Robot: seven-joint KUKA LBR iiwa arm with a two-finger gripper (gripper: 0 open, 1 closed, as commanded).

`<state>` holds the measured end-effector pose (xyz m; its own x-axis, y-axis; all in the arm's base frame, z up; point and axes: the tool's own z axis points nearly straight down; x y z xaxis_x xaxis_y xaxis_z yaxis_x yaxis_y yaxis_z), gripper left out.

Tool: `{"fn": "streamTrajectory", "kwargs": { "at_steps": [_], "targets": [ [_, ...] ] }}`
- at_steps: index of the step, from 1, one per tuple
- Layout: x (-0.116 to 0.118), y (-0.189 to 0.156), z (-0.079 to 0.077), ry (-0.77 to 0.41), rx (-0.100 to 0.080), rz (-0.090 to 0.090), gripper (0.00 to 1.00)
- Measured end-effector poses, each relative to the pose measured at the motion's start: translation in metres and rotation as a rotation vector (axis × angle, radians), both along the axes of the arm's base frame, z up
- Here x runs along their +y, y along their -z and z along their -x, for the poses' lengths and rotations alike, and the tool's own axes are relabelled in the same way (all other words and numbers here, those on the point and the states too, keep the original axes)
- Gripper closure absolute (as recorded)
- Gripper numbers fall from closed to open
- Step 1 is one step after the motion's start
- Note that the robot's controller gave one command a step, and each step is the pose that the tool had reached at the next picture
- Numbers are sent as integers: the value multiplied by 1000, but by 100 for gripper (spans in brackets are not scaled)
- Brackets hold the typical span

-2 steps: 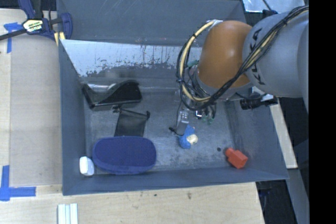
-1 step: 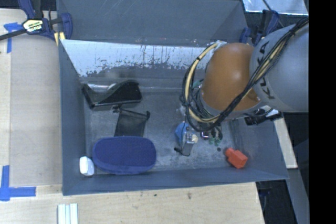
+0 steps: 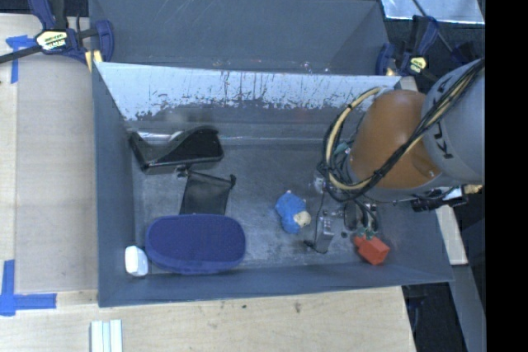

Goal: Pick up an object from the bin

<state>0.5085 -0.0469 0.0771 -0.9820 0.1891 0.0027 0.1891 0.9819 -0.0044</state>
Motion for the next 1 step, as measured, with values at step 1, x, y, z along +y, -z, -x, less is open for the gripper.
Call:
{"fn": "streamTrajectory", "kwargs": {
  "at_steps": [1],
  "targets": [
    [60, 7, -2, 322, -3, -5, 0]
  ]
}}
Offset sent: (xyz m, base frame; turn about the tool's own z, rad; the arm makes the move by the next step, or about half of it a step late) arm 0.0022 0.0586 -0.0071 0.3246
